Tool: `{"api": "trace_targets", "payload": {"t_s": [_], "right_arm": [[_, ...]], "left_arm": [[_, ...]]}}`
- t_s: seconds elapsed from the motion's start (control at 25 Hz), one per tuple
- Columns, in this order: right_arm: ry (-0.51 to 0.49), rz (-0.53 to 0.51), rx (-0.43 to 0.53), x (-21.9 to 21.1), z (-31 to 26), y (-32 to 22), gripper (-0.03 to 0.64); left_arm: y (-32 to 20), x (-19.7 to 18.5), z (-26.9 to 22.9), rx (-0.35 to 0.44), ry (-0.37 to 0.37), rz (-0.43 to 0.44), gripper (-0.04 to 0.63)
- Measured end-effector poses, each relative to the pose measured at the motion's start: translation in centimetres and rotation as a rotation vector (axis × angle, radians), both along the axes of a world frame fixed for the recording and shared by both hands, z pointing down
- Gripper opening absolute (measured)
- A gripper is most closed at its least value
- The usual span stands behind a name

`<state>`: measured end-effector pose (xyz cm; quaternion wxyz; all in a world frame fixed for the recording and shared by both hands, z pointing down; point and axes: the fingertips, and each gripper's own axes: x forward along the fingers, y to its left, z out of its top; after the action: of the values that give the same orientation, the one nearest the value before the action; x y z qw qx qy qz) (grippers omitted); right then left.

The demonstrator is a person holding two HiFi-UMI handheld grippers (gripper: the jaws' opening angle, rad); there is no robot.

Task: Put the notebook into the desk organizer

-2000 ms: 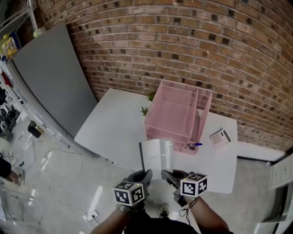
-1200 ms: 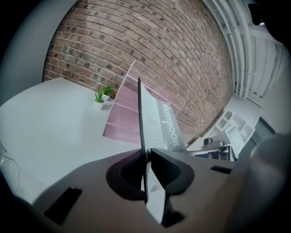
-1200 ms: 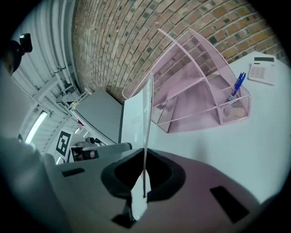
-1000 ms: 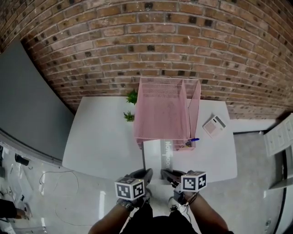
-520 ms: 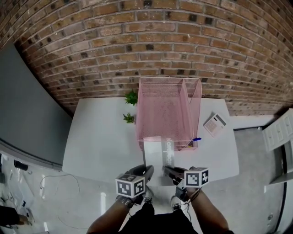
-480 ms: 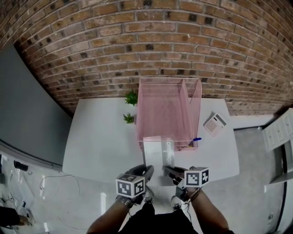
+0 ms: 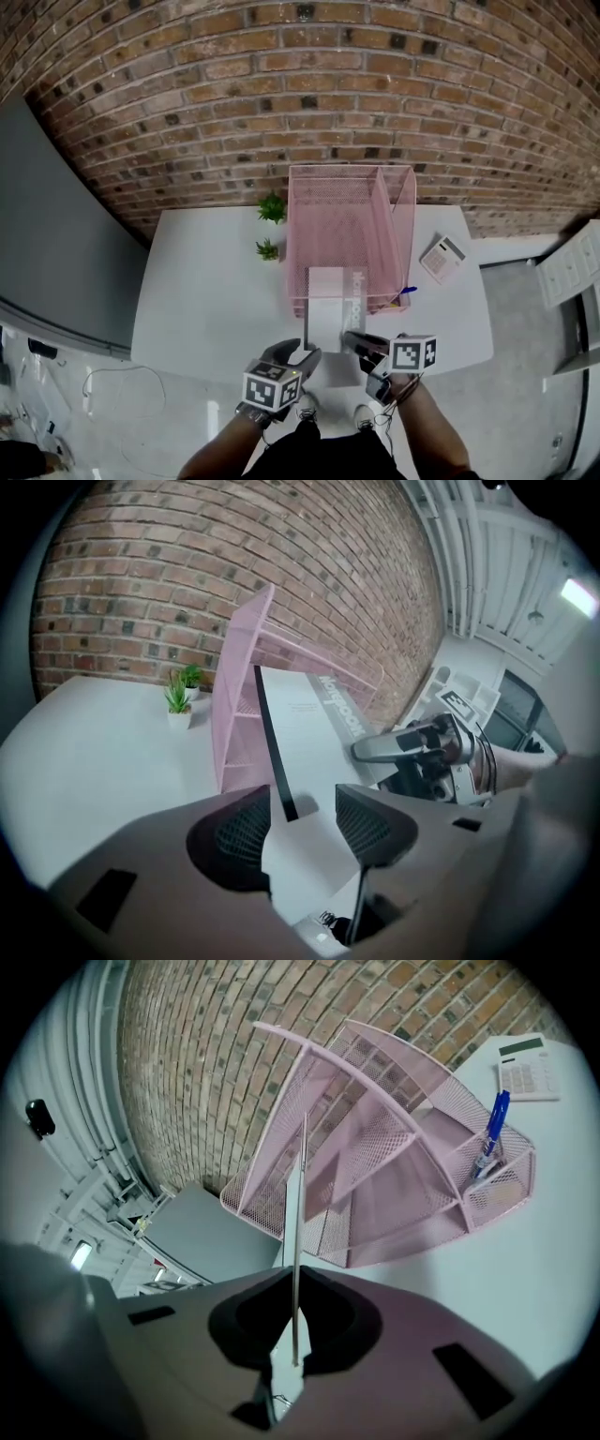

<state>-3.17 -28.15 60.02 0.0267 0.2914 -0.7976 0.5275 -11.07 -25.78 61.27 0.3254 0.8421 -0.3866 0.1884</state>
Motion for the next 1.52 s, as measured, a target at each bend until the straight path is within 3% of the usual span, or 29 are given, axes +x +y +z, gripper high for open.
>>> {"api": "trace_targets", "payload": {"t_s": [0.24,0.56,0.68,0.8,1.08,1.24,1.52], "right_arm": [[-0.036,0.016,-0.026,-0.1,-0.3,-1.5,0.012],[-0.082,-0.002,-0.061,-0.7,-0.5,-2.7,0.014],[-0.096,0.003,-0.089,-0.9,-0.5,-2.8,0.017],[-0.044,-0.020,-0.047,-0.7,-0.5,-3.4,0.032],[0.080,-0.116,0.034,-1.1,-0.9,-3.5,0.150],[0.083,-0.148,0.059,-1.2,-1.3,-3.2,0.218],[0.176,-0.194,0.116,-0.6,-0.7,-2.2,0.271]], "left_arm": [[-0.4,0.4,0.3,0.071,-0.076,0.064,0.222],[-1.5,0.4,1.1,0.183,-0.179,0.062,0.224],[-2.0,0.5,0.9,0.185,-0.169,0.036,0.222],[-2.2,0.6,0.6,0.184,-0.154,0.025,0.222],[-2.3,1.4,-0.4,0.166,-0.081,-0.007,0.221],[-2.4,1.8,-0.8,0.147,-0.043,-0.024,0.221],[-3.4,1.7,-1.0,0.140,-0.018,-0.066,0.217]]}}
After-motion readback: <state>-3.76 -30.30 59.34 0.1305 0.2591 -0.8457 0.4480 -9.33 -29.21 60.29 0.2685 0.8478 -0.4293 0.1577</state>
